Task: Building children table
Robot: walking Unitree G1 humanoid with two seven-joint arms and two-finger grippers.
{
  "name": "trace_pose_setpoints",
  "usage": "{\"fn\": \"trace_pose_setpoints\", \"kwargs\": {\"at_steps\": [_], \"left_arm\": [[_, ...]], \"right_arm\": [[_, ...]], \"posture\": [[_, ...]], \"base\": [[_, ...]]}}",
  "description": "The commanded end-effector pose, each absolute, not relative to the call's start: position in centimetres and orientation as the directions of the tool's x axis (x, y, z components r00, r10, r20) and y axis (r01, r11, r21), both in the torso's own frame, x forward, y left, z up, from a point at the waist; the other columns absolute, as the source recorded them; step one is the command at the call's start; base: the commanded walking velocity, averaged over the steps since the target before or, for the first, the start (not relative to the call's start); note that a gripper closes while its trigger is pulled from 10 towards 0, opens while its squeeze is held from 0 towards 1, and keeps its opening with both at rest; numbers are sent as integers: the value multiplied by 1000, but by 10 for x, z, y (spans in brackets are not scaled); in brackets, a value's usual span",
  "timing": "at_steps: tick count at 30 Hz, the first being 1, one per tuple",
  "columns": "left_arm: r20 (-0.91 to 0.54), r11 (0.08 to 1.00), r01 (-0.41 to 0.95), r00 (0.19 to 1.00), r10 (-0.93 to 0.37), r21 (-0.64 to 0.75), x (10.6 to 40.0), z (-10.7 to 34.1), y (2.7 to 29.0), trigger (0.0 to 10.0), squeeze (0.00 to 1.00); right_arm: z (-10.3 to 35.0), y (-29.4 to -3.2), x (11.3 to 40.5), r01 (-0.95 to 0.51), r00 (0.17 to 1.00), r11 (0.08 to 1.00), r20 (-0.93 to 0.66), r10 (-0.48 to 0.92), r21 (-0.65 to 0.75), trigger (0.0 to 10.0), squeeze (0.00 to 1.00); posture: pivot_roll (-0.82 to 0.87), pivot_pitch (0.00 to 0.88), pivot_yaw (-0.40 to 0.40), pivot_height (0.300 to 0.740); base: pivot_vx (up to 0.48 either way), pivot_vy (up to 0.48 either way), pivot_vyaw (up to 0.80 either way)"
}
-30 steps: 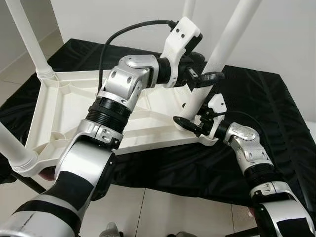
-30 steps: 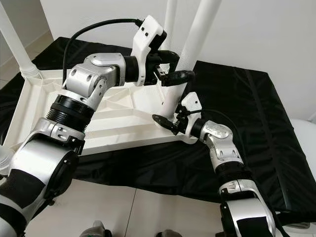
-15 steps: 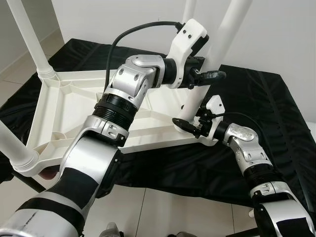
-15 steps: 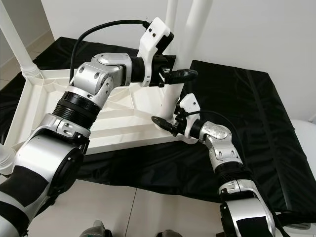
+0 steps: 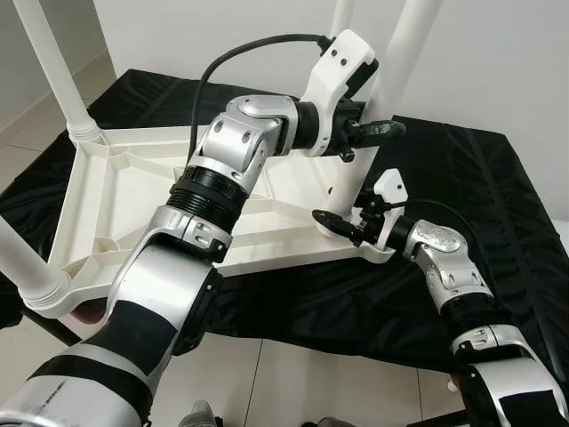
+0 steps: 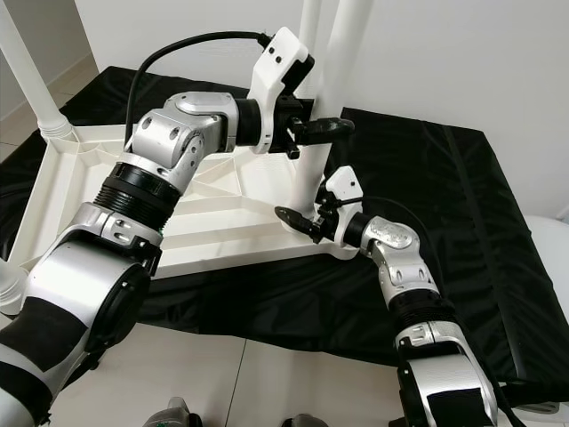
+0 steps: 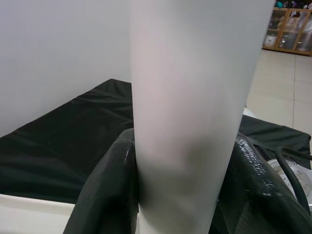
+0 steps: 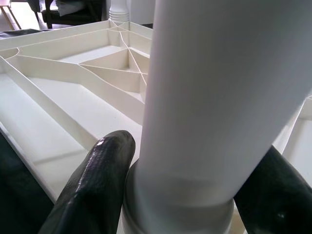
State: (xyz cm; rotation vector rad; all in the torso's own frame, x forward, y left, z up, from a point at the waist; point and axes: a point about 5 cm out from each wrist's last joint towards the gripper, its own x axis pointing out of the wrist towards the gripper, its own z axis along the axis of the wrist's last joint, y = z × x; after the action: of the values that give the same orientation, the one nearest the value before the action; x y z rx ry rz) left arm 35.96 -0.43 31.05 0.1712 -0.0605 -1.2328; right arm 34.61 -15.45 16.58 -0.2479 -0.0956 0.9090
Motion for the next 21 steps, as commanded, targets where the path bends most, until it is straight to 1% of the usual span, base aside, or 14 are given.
{"fn": "trace_pose_setpoints", "kwargs": {"at_steps": [1, 5, 6, 7, 10, 15, 21], "left_arm": [[-4, 417, 889, 425, -905, 190, 365, 322, 3, 10000, 0], [8, 410, 894, 416, -909, 181, 363, 324, 6, 10000, 0], [10, 409, 895, 414, -910, 179, 363, 324, 7, 10000, 0], [14, 407, 896, 412, -911, 176, 362, 324, 8, 10000, 0], [19, 409, 897, 412, -911, 170, 362, 325, 10, 10000, 0], [27, 414, 897, 415, -909, 158, 363, 327, 17, 10000, 0], [30, 407, 902, 407, -913, 145, 362, 328, 23, 10000, 0]], "right_arm": [[166, -156, 346, -767, 610, 583, -26, 792, -267, 10000, 0], [167, -156, 346, -771, 607, 586, -14, 794, -249, 10000, 0], [168, -156, 346, -773, 606, 587, -5, 795, -240, 10000, 392], [170, -157, 346, -779, 599, 585, 6, 801, -226, 10000, 1000], [172, -157, 346, -792, 581, 573, 28, 813, -209, 10000, 1000], [177, -160, 349, -779, 594, 589, 44, 803, -217, 10000, 1000], [181, -165, 350, -781, 592, 591, 62, 804, -201, 10000, 1000]], "posture": [[-26, 0, -42, 740], [-25, 0, -44, 740], [-25, 0, -44, 740], [-24, 0, -45, 740], [-24, 0, -45, 740], [-22, 0, -48, 740], [-24, 0, -46, 740]], "base": [[0, 0, 0], [0, 0, 0], [0, 0, 0], [0, 0, 0], [0, 0, 0], [0, 0, 0], [0, 0, 0]]}}
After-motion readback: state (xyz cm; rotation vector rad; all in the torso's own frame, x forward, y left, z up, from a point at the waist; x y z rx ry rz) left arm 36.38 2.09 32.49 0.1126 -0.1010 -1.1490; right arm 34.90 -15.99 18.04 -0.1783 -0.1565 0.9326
